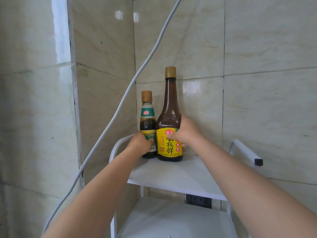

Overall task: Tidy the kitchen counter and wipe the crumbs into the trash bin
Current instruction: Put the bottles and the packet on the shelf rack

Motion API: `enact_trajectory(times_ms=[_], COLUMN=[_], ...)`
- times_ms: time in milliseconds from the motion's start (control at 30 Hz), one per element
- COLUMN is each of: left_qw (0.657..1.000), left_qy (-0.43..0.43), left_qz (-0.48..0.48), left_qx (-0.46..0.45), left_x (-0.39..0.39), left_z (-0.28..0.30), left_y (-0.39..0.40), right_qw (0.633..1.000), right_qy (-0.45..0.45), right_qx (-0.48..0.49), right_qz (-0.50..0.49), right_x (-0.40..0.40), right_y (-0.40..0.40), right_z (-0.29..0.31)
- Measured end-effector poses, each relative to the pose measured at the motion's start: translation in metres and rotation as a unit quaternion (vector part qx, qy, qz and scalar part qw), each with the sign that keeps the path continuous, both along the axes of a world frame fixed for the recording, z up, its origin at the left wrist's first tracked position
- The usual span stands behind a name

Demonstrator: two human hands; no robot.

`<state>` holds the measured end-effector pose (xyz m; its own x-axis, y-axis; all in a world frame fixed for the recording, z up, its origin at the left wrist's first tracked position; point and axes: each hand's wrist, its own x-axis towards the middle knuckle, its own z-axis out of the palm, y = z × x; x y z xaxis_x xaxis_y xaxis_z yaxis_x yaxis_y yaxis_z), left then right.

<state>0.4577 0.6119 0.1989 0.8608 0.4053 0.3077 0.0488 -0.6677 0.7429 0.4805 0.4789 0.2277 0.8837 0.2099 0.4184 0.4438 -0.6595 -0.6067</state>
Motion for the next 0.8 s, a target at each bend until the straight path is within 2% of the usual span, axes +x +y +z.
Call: enact_trajectory(times_ms=[333,433,633,800], left_qw=[0.998,0.997,0.994,0.994], left_qy=[-0.038,-0.050,-0.070,-0.065], left_qz=[-0.030,-0.053,-0.077,-0.090], left_qx=[-0.027,-0.032,-0.034,-0.023], left_x=[-0.008,-0.007,-0.005,-0.007], left_z=[-0.005,-0.007,-0.010,-0.009], left_y=[0.000,-0.003,-0.005,-0.003], right_qw=[0.999,0.997,0.981,0.971], right_qy=[-0.024,-0.020,0.041,0.084], right_qx=[0.017,0.062,0.161,0.197], right_qz=[0.013,0.035,0.095,0.110], right_x=[0.006,0.006,0.008,0.010], right_y=[-0.005,-0.011,-0.012,-0.016], right_z=[-0.005,-0.008,-0.015,-0.015])
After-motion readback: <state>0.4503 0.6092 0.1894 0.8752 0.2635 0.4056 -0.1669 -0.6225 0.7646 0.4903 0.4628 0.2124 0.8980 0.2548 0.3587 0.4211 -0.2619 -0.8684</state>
